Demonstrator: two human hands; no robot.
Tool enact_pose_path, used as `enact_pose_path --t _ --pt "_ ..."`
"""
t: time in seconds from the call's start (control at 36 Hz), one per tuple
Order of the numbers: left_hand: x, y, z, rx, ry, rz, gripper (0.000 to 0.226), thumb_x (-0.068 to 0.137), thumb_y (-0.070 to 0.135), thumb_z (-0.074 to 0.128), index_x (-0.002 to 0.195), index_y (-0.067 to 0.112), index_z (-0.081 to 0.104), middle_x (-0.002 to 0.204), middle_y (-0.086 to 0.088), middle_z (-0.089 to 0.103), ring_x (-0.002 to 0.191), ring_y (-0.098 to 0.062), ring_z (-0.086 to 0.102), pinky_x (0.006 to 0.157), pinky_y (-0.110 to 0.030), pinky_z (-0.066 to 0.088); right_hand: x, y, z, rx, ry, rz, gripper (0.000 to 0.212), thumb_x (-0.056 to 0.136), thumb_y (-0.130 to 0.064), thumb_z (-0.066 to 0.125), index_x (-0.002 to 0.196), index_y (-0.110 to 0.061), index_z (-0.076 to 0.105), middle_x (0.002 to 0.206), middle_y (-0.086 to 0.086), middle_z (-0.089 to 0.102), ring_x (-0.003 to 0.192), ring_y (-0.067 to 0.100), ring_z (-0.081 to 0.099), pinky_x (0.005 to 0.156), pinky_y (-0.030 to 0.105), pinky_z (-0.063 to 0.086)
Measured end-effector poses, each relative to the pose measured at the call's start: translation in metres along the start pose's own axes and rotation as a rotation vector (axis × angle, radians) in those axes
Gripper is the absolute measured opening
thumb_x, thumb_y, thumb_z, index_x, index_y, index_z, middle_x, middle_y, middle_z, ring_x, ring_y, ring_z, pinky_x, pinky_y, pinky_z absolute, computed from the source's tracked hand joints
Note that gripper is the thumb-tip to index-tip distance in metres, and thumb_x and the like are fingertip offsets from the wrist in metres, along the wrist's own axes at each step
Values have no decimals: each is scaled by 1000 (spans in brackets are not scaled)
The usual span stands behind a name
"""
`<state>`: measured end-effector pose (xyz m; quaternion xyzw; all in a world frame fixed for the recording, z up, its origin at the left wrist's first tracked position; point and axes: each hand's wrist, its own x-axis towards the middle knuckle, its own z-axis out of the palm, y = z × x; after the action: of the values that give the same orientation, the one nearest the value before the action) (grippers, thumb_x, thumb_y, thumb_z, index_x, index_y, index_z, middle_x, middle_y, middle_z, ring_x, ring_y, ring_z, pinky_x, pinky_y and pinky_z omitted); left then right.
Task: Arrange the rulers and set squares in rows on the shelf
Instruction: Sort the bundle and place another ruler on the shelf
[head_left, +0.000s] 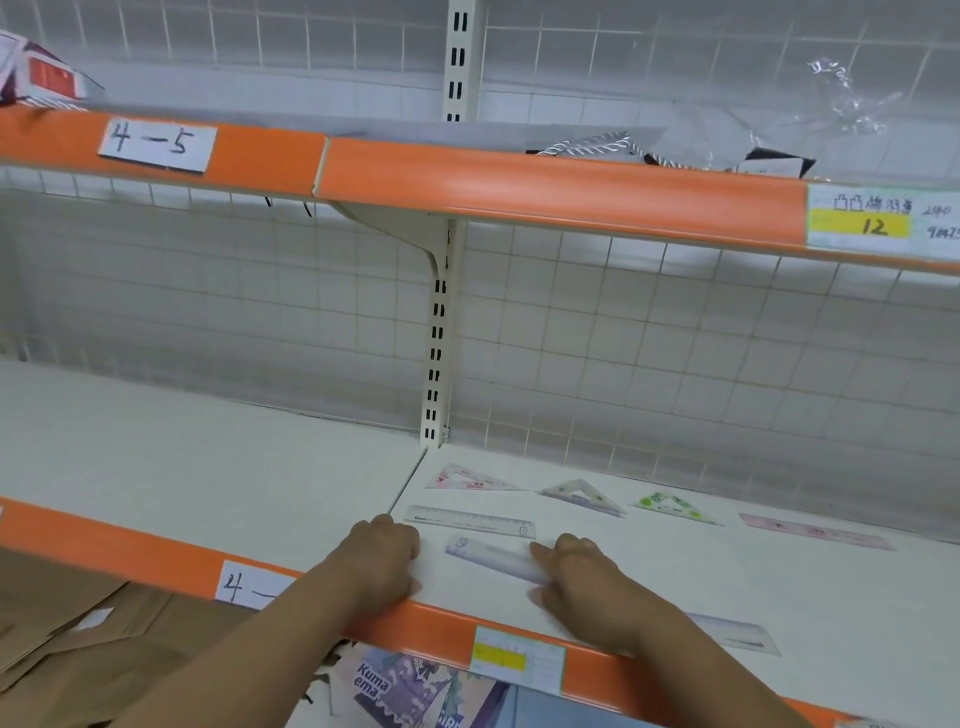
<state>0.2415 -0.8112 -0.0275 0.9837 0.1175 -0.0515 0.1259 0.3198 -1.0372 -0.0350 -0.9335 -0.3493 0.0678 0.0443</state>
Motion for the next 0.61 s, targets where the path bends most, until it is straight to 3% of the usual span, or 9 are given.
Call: enact_pose_path --t 0.19,0.36,0.61 --pt "-1 0 2 2 10 -6 38 92 28 58 127 17 53 129 -8 44 121 -25 44 101 -31 40 12 6 2 90 101 -36 29 95 -40 44 115 -21 53 97 0 41 108 23 47 90 31 38" --pt "-4 0 6 7 36 -13 37 93 23 53 129 15 57 130 -9 46 122 -24 46 102 -32 42 31 4 -3 179 141 -20 41 94 -40 50 130 -22 44 122 1 51 116 19 47 97 27 37" --pt "-4 1 9 28 56 -23 37 96 21 47 132 17 55 132 -10 44 124 -26 43 104 -33 39 65 -4 -7 168 167 -54 38 93 -36 52 128 -23 46 113 -2 43 117 20 41 99 29 36"
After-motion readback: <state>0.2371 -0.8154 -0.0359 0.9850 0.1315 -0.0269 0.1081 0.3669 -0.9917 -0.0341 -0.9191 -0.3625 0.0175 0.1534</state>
